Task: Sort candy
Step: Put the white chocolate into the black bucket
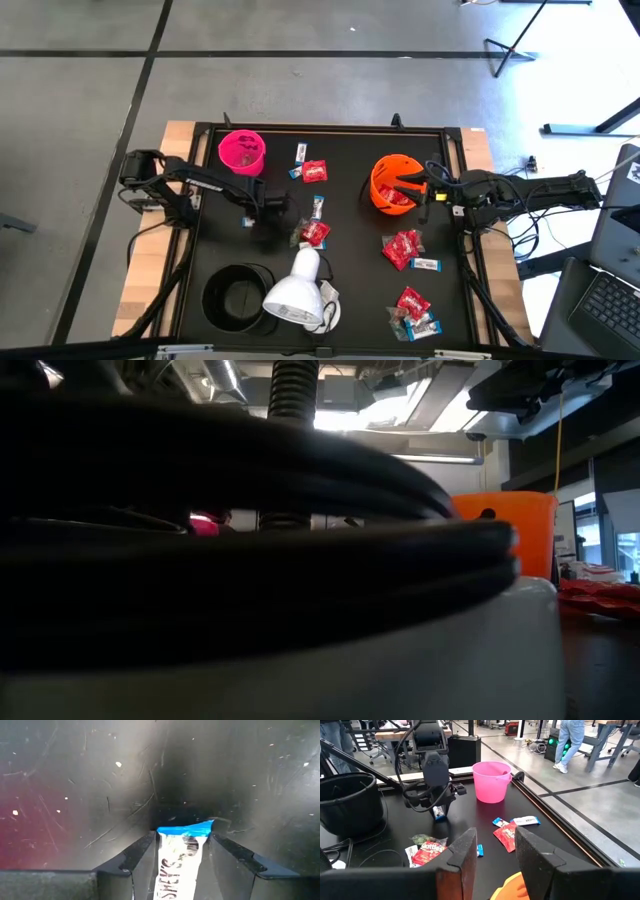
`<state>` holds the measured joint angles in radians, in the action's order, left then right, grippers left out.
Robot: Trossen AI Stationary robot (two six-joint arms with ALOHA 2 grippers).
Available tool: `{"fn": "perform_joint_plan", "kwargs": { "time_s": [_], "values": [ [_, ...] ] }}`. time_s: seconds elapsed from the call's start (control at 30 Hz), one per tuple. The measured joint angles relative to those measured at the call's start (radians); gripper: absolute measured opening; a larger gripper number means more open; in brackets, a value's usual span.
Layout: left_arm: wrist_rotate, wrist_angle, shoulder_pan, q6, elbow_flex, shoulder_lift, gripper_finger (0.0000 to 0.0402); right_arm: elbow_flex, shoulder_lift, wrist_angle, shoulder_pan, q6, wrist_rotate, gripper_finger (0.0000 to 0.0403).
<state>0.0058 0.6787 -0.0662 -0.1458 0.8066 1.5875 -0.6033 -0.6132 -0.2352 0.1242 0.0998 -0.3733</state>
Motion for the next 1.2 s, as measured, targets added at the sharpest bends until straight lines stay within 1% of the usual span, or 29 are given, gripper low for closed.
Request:
{"fn": "perform_joint_plan", "kwargs": {
  "time_s": [0.1, 0.2, 0.3, 0.47, 0.5, 0.67, 0.77, 0.87, 1.0, 1.2],
  "values": [
    [0.002, -0.041, 0.0, -0.017, -0.023, -0.005, 0.0172, 0.0, 0.0, 0.001, 0.0, 0.0, 0.0, 0.0131],
    [-0.002, -0.056, 0.0, -0.034, -0.031, -0.006, 0.0159, 0.0, 0.0, 0.001, 0.0, 0.0, 0.0, 0.0131],
    [-0.012, -0.061, 0.0, -0.035, -0.031, -0.005, 0.0129, 0.0, 0.0, 0.001, 0.0, 0.0, 0.0, 0.0131],
    [-0.009, -0.064, 0.0, -0.035, -0.031, -0.005, 0.0065, 0.0, 0.0, 0.001, 0.0, 0.0, 0.0, 0.0131],
    [-0.005, -0.064, 0.0, -0.038, -0.03, -0.005, 0.0058, 0.0, 0.0, 0.001, 0.0, 0.0, 0.0, 0.0131],
    [0.002, -0.076, 0.0, -0.041, 0.008, -0.001, 0.0056, 0.0, 0.0, 0.001, 0.0, 0.0, 0.0, 0.0131],
    [-0.008, -0.073, 0.004, -0.021, 0.051, -0.002, 0.0005, 0.0, 0.0, 0.003, 0.0, 0.0, 0.0, 0.0131],
    [-0.015, -0.006, 0.004, -0.008, 0.096, -0.009, 0.0005, 0.0, 0.0, 0.003, 0.0, 0.0, 0.0, 0.0131],
    [-0.053, 0.088, 0.009, -0.001, 0.169, -0.043, 0.0005, 0.0, 0.0, 0.002, 0.0, -0.001, 0.0, 0.0131],
    [-0.133, 0.285, 0.046, -0.003, 0.299, -0.135, 0.0003, 0.0, 0.0, 0.004, 0.0, -0.001, 0.0, 0.0131]
  ]
}}
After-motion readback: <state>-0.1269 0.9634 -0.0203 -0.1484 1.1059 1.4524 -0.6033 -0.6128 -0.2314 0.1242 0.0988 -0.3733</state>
